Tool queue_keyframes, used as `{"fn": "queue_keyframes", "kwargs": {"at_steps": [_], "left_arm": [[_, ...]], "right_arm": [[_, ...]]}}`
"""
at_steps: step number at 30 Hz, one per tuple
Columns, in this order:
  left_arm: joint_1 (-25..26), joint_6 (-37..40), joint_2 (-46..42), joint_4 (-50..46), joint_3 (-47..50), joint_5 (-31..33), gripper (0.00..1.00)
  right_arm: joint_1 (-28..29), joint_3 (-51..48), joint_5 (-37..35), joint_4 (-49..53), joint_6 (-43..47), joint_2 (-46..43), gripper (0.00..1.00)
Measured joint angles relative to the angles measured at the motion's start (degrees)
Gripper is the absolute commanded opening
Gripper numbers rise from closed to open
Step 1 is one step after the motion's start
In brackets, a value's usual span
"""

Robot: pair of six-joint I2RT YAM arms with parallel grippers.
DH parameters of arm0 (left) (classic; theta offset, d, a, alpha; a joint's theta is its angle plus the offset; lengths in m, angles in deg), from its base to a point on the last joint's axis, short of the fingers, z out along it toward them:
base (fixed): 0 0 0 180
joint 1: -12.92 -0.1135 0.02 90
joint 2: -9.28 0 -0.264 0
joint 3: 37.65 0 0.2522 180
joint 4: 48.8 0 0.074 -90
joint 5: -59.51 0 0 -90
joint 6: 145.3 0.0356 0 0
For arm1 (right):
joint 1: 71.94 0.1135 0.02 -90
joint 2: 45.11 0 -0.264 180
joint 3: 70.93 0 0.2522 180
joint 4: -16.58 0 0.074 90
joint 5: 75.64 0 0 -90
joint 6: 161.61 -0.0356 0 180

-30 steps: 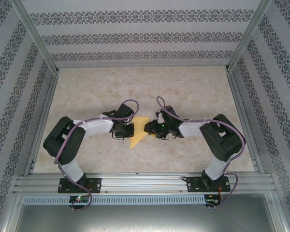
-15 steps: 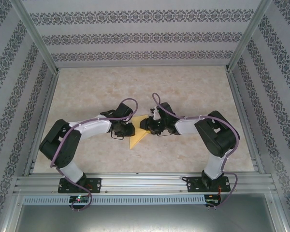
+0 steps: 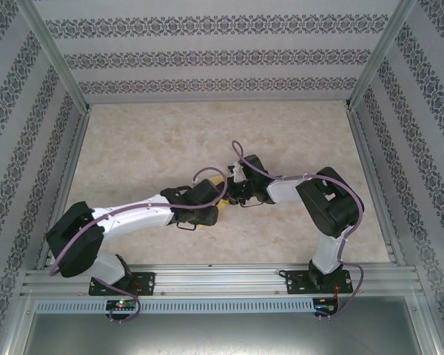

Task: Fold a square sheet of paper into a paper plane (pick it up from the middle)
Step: Fourth fold the wing at the center of the table.

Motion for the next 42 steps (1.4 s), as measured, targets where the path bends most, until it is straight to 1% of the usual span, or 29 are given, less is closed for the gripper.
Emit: {"fn": "queue_keyframes", "kwargs": {"at_steps": [2,6,10,15,19,22,24,27,29,32,37,39,41,42], "left_arm": [[1.7,-1.0,3.4,-1.1,-1.4,2.8,0.48],[3.3,-2.2,8.0,-2.0,-3.9,7.0,0.48],[4.0,-3.5,9.7,-2.3,-5.1,10.5,0.44],[4.2,-4.6,9.9,-2.7,-5.2,12.9,0.41],[4.7,-4.8,10.8,-2.7,-5.2,13.5,0.40],[4.8,-4.8,11.6,-2.7,-5.2,13.5,0.40],[4.8,-4.8,12.2,-2.7,-5.2,13.5,0.39],[4.8,-4.8,13.0,-2.7,-5.2,13.5,0.35],[4.8,-5.0,13.4,-2.7,-5.2,13.7,0.29],[4.8,-5.2,13.5,-2.7,-5.2,13.7,0.27],[4.8,-5.2,13.5,-2.8,-5.2,13.7,0.27],[4.8,-5.2,13.5,-2.7,-5.2,13.7,0.25],[4.8,-5.2,13.5,-2.7,-5.2,13.7,0.19],[4.8,-5.3,13.5,-2.7,-5.2,13.8,0.18]], "right_arm": [[-0.4,0.0,0.2,0.0,0.0,0.0,0.27],[-0.4,0.0,0.3,0.0,0.0,0.0,0.27],[-0.4,0.0,0.7,0.0,0.0,0.0,0.26],[-0.7,0.0,0.8,0.0,0.0,0.0,0.27],[-1.1,-0.2,1.0,-0.1,0.0,-0.3,0.25],[-1.1,-0.3,1.1,-0.3,0.0,-0.6,0.22],[-1.1,-0.3,1.1,-0.5,-0.1,-0.7,0.22],[-1.1,-0.3,1.1,-0.7,-0.1,-0.7,0.21],[-1.1,-0.4,1.0,-0.8,-0.2,-0.7,0.21],[-1.1,-0.5,1.0,-0.9,-0.3,-0.7,0.21],[-1.1,-0.5,1.0,-0.9,-0.3,-0.7,0.21],[-1.1,-0.5,1.0,-0.9,-0.3,-0.7,0.21],[-1.1,-0.5,1.0,-0.9,-0.2,-0.7,0.21],[-1.1,-0.5,1.0,-0.9,-0.3,-0.7,0.21]]}}
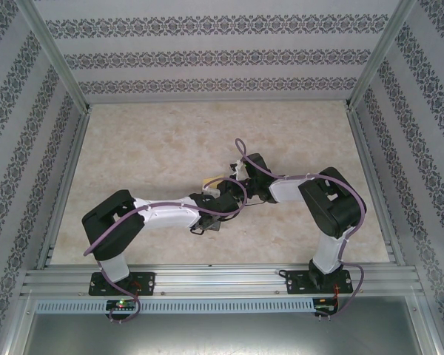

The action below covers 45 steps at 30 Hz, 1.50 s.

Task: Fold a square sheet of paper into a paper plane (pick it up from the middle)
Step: Fourth fold the wing at the center of the table.

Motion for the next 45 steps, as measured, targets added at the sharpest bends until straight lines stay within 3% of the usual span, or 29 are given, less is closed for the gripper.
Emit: {"fn": "queue_keyframes", "kwargs": {"at_steps": [9,14,19,22,26,30,37,45], "left_arm": [[0.2,-0.1,-0.5,0.5,0.4,0.3,0.09],[-1.2,0.9,-5.3,4.7,5.2,-2.4,0.07],[-6.7,3.6,-13.2,13.6,13.8,-11.7,0.06],[-12.1,4.7,-16.7,20.5,19.3,-20.3,0.06],[-17.6,5.7,-17.5,26.7,23.2,-30.1,0.06],[-19.8,6.4,-16.1,31.1,23.8,-37.9,0.06],[-22.4,6.6,-12.7,35.3,23.8,-45.4,0.06],[-24.8,6.6,-11.9,36.9,24.5,-49.4,0.06]], "right_arm": [[0.0,-0.3,0.0,0.5,0.1,-0.8,0.23],[-0.9,-1.9,-1.1,3.0,1.3,-6.0,0.33],[-3.5,-4.4,-3.3,5.8,2.9,-13.9,0.34],[-4.0,-4.8,-4.3,7.4,4.2,-17.1,0.31],[-2.5,-4.8,-4.8,8.5,5.9,-17.5,0.24],[0.9,-3.4,-4.9,9.6,7.0,-14.7,0.19],[5.4,0.5,-5.0,9.8,7.6,-8.8,0.13],[6.0,3.9,-3.9,8.2,7.5,-3.1,0.13]]}}
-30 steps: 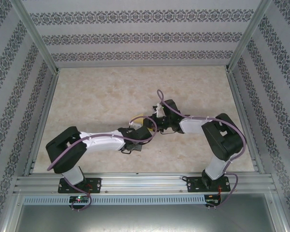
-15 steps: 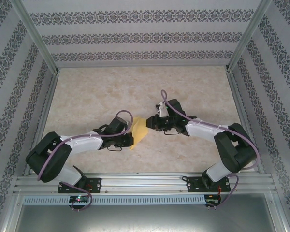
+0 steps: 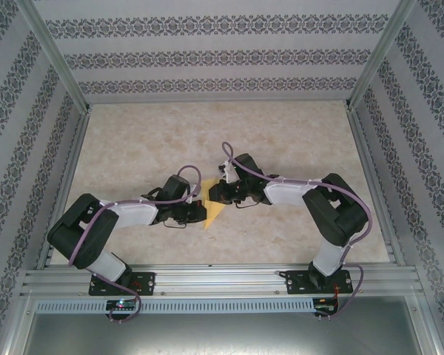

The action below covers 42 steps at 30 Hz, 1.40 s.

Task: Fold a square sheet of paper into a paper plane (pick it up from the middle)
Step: Fourth fold the wing at the center of the table.

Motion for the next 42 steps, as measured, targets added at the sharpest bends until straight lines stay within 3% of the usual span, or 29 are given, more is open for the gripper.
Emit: {"fn": "queue_keyframes", "kwargs": {"at_steps": [11,21,30,42], "left_arm": [[-1.3,-0.8,1.3,0.3,0.8,-2.1,0.08],[-1.7,-1.0,1.3,0.3,0.9,-2.5,0.07],[-4.6,-0.9,4.0,-0.2,-1.0,-7.2,0.06],[-5.8,-0.9,4.5,-0.2,-1.1,-9.9,0.06]], "right_arm": [[-0.1,2.6,0.2,-0.7,-0.4,6.4,0.13],[-1.9,2.5,0.5,-2.4,-1.5,7.6,0.13],[-1.5,-0.2,3.0,-5.5,-1.9,4.8,0.14],[-1.1,2.1,3.9,-7.3,-3.2,7.5,0.14]]}}
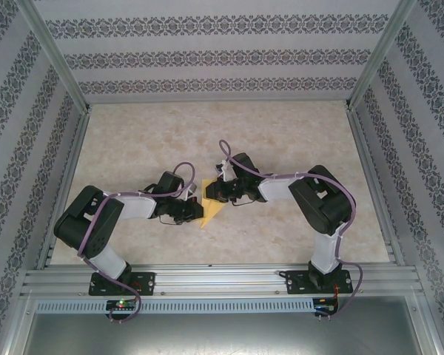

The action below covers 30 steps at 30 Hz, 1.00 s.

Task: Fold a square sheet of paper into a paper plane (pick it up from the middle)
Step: Fourth fold the wing at the center of the table.

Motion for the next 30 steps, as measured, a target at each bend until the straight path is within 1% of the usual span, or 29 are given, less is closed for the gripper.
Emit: {"fn": "queue_keyframes", "kwargs": {"at_steps": [7,13,17,30], "left_arm": [[-0.3,0.0,0.0,0.0,0.0,0.0,0.09],[-0.3,0.0,0.0,-0.4,0.0,0.0,0.14],[-0.4,0.0,0.0,-0.6,0.0,0.0,0.15],[-0.4,0.0,-0.4,-0.6,0.0,0.0,0.05]], "right_arm": [[-0.4,1.2,-1.6,1.1,0.0,2.0,0.13],[-1.0,1.3,-1.7,1.1,0.0,4.0,0.13],[-1.2,1.2,-1.7,1.0,0.0,4.0,0.13],[-1.2,0.8,-3.2,0.9,-0.2,4.0,0.12]]}}
